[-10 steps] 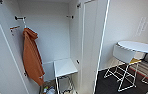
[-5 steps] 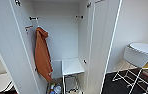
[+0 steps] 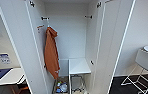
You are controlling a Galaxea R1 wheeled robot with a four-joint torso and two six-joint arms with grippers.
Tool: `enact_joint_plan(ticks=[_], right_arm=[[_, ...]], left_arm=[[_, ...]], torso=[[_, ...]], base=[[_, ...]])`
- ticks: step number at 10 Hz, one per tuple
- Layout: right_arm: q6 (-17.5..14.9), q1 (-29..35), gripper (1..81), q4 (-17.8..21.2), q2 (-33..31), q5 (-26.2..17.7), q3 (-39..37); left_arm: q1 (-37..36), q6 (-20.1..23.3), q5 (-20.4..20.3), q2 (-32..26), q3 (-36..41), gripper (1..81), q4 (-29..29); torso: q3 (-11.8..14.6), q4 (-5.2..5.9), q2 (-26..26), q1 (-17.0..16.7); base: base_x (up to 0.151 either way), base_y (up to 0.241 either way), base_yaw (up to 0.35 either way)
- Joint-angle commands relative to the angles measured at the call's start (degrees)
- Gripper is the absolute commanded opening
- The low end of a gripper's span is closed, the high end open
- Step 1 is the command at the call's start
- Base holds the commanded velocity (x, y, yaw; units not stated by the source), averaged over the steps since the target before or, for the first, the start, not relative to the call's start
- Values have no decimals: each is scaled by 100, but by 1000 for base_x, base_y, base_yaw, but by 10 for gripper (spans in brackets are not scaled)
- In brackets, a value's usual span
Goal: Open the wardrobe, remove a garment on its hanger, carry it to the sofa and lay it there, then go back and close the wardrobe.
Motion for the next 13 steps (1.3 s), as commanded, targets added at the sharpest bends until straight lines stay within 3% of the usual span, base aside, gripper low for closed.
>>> enact_joint_plan(ticks=[1, 4, 13], right_arm=[[-38, 221, 811, -41, 27, -258, -6], [-29, 212, 811, -41, 19, -258, -6], [-38, 194, 811, -41, 19, -249, -15]], left_arm=[[-307, -7, 218, 17, -8, 811, 18], [-315, -7, 209, 17, 1, 811, 18], [-271, -25, 209, 8, 1, 811, -52]], torso=[[0, 0, 0, 5], [0, 0, 0, 5], [0, 0, 0, 5]], base=[[0, 0, 196], [0, 0, 145], [9, 0, 0]])
